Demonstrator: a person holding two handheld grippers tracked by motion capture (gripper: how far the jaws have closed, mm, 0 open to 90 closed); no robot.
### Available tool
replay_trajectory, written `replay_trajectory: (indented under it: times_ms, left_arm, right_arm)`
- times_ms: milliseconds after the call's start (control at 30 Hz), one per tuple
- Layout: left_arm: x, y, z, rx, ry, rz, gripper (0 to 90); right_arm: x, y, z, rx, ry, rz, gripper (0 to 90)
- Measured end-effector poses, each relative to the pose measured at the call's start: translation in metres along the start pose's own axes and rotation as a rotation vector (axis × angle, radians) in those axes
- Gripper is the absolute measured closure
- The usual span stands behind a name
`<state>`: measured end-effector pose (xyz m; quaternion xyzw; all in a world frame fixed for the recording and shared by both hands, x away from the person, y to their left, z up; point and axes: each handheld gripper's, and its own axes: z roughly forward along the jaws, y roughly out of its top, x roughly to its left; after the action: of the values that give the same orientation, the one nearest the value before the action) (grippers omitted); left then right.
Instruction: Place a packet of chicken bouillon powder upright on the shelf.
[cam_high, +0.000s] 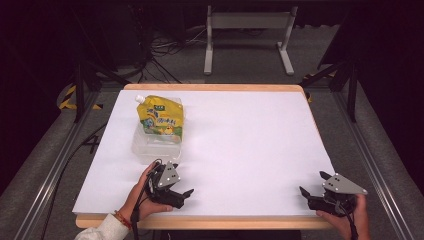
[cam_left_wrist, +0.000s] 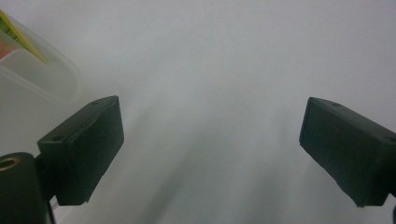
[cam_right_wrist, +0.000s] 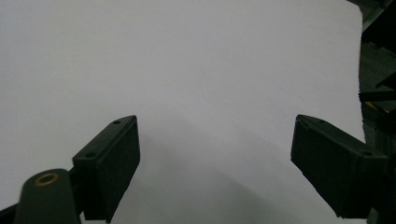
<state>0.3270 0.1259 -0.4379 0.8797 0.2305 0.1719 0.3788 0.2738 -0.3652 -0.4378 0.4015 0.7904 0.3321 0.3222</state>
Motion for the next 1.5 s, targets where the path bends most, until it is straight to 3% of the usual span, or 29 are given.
replay_trajectory:
  times_ms: [467, 733, 1500]
  left_arm:
    - [-0.002, -0.006, -0.004, 0.004, -0.003, 0.003, 6.9]
    - [-0.001, -0.008, -0.004, 0.015, 0.004, -0.003, 6.8]
    - [-0.003, -0.006, 0.003, 0.04, -0.013, 0.02, 6.8]
  right_arm:
    - [0.007, 0.008, 0.003, -0.026, -0.006, -0.02, 16.3]
    - [0.008, 0.01, 0.008, -0.022, 0.015, -0.025, 17.3]
    - [0.011, 0.009, 0.008, -0.009, 0.004, -0.047, 16.4]
